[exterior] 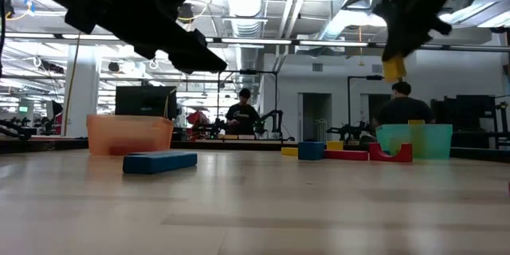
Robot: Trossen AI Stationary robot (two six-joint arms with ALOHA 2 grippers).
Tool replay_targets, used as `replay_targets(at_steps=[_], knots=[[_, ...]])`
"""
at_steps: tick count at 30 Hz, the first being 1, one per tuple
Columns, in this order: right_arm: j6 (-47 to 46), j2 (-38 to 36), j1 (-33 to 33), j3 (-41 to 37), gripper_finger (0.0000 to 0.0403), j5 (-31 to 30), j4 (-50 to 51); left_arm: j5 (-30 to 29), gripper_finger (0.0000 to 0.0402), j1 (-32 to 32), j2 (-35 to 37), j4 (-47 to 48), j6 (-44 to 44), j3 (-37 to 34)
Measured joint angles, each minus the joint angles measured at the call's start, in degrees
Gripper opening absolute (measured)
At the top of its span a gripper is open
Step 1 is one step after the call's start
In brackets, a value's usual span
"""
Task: Sort blocks
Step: Put the yellow wooden block into the green bin
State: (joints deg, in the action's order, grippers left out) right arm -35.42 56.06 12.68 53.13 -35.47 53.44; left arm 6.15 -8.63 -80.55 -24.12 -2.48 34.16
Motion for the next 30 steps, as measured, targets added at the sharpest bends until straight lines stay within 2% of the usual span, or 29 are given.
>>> replay_targets(at_steps=[5,14,18,22,30], knots=[[1.4,-5.8,8.8,-8.5,0.0125,4.2,-7.1,0.0,0.0295,-2.6,0.0,-1.2,-0.6,-0.5],[7.2,-5.1,22.8,-15.6,0.0125,8.5,-14.8,0.0,0.0295,-8.6,0.0,-1.1,-1.1,-0.5],[8.9,-3.8,27.0,-17.2,0.0128,9.2,-19.0,0.0,0.0295,-10.5,0.0,-1.0,0.2,-0.5],[10.3,-1.5,30.5,-18.0,0.0129,13.0,-22.3,-0.2,0.0295,-12.1,0.0,0.3,1.4,-0.6],[10.4,4.4,33.2,-18.1,0.0137,13.7,-22.7,-7.7,0.0295,-13.8,0.0,8.4,4.6,-0.6]])
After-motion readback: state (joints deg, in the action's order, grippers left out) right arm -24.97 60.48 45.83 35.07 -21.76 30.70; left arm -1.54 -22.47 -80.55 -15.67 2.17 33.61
